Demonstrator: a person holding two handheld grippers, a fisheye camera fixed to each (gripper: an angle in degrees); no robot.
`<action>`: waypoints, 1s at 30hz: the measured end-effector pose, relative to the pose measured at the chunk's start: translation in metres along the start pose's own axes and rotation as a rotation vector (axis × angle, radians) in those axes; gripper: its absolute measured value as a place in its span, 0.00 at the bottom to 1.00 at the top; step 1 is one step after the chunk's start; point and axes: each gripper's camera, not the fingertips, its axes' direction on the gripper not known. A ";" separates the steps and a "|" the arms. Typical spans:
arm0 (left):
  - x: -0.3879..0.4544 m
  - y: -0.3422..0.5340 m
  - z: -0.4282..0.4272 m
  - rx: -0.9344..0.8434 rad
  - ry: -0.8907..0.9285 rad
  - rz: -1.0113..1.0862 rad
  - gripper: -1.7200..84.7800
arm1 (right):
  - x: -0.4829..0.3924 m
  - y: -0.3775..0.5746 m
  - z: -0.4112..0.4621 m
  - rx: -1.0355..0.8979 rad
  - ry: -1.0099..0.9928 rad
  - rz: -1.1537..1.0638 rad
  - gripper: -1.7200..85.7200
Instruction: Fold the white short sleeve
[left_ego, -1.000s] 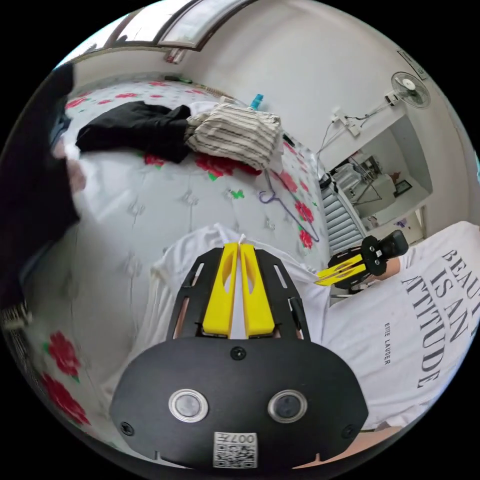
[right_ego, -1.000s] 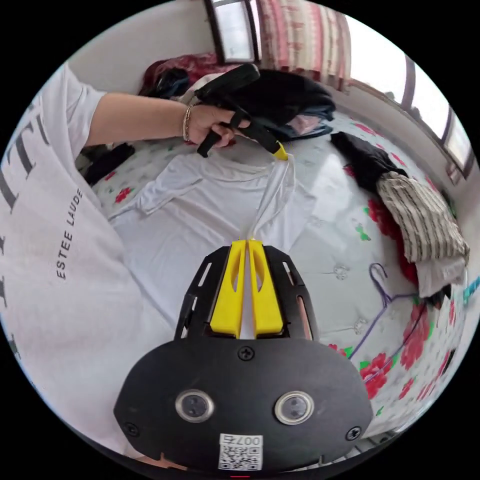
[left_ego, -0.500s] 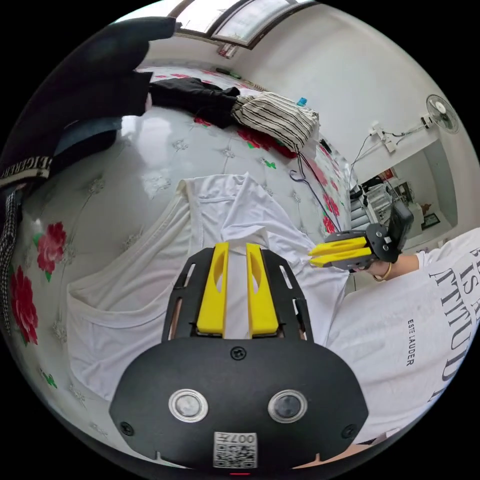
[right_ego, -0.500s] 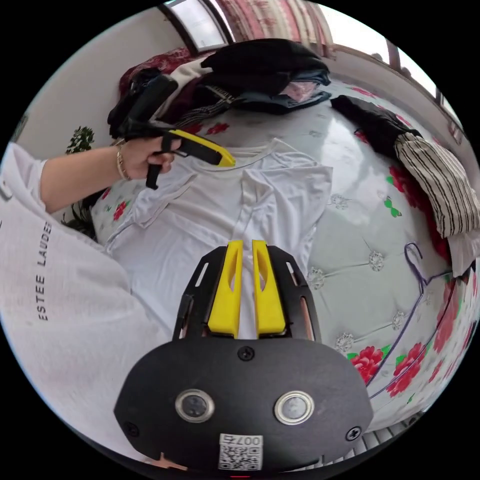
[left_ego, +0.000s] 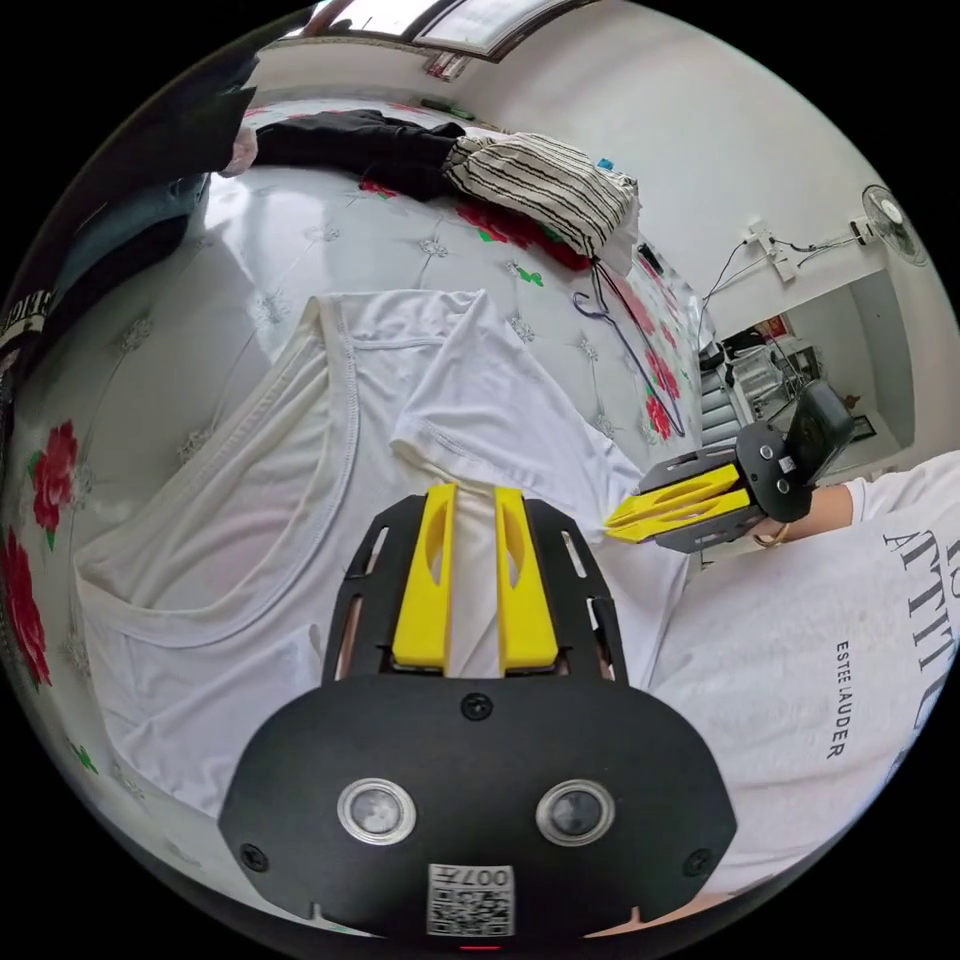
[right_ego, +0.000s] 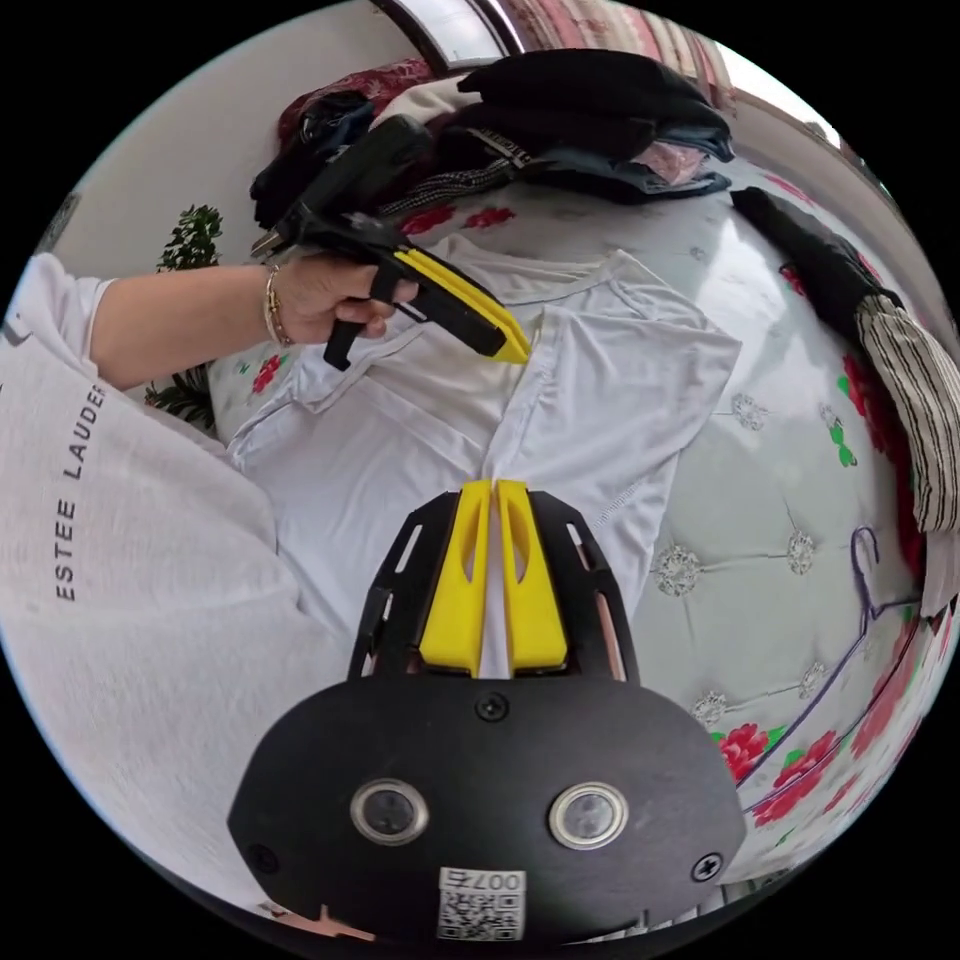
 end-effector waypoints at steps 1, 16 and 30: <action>0.003 0.000 -0.002 -0.001 -0.006 0.006 0.09 | 0.002 -0.001 0.005 -0.028 -0.008 -0.003 0.02; 0.073 0.097 -0.078 0.028 -0.186 -0.222 0.10 | 0.023 0.018 -0.048 0.054 -0.036 0.228 0.08; 0.142 0.326 -0.098 -0.009 -0.282 -0.703 0.13 | 0.034 0.154 -0.049 -0.072 -0.003 0.576 0.11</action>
